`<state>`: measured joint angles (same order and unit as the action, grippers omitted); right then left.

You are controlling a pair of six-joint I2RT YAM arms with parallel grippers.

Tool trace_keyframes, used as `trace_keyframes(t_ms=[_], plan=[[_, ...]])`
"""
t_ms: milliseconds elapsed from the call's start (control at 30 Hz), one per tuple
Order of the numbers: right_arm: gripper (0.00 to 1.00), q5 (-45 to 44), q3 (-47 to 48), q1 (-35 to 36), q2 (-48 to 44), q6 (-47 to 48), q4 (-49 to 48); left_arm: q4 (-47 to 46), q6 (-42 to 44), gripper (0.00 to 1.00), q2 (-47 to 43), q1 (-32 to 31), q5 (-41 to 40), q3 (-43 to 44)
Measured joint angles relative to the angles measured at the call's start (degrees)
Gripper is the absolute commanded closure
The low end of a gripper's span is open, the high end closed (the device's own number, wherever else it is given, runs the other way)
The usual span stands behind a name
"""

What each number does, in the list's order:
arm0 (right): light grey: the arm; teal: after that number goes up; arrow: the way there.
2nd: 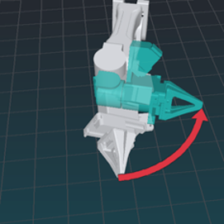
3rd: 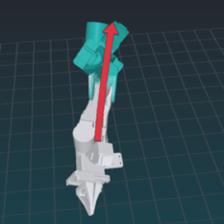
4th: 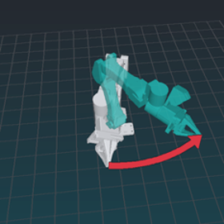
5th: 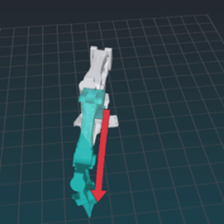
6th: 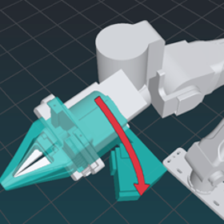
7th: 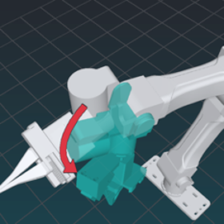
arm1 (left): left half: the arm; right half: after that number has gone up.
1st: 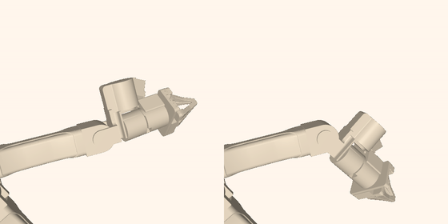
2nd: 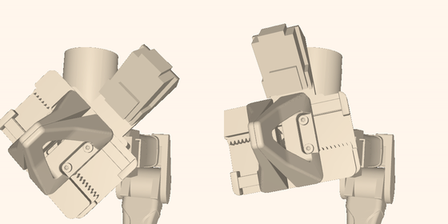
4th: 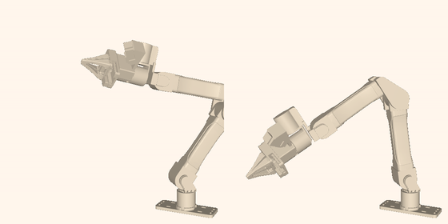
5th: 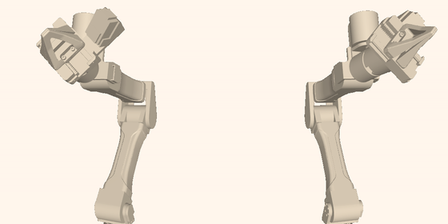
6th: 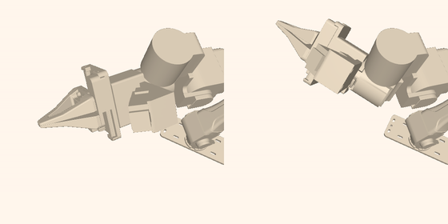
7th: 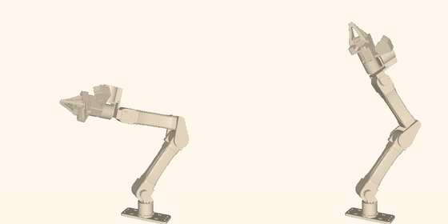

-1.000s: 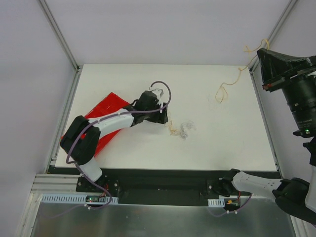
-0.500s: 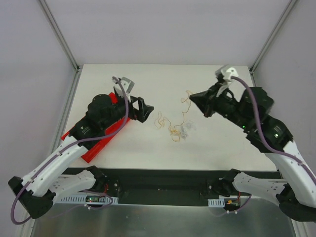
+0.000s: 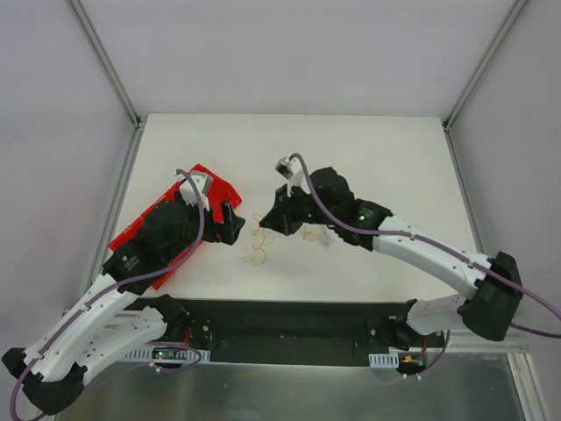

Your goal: Untangle the cables

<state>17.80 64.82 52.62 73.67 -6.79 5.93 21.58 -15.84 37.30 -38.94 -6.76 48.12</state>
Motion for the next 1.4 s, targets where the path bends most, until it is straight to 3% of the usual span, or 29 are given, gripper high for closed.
trace_keyframes(t_ms=[200, 300, 367, 400, 567, 667, 1033, 1133, 1400], plan=[[0.99, 1.86, -0.55, 3.21, 14.84, -5.62, -5.75, 4.31, -6.47, 0.02, 5.68, 0.00, -4.15, -1.14], [0.92, 1.81, -0.55, 2.84, 21.24, -8.61, -5.73, 6.19, -11.04, 0.02, 8.72, 0.02, -6.60, -1.40], [0.82, 2.12, -0.55, 2.29, 24.90, -10.38, -5.70, 6.56, -14.25, 0.01, 10.10, 0.04, -7.61, -2.49], [0.72, 2.34, -0.55, 1.99, 26.27, -11.08, -5.70, 6.69, -15.26, 0.01, 10.78, 0.04, -7.78, -2.93], [0.38, 3.56, -1.22, -0.15, 28.83, -13.05, -6.08, 6.88, -17.99, 0.01, 18.14, 0.04, -7.89, -3.91], [0.29, 4.04, -5.05, -1.92, 26.58, -13.68, -8.61, 6.38, -17.75, 0.01, 25.22, 0.04, -7.13, -3.89], [0.25, 0.07, -25.00, -10.23, 3.69, -13.79, -11.06, 0.94, -13.31, 0.10, 43.67, 0.00, 0.44, -0.35], [0.26, -0.68, -27.28, -10.38, 2.03, -13.68, -12.28, -1.29, -11.91, 0.11, 46.47, -0.09, 2.54, 0.48], [0.25, -1.97, -29.86, -11.21, -0.07, -13.66, -16.31, -6.49, -7.89, 0.01, 47.21, -0.09, 8.87, 0.48]])
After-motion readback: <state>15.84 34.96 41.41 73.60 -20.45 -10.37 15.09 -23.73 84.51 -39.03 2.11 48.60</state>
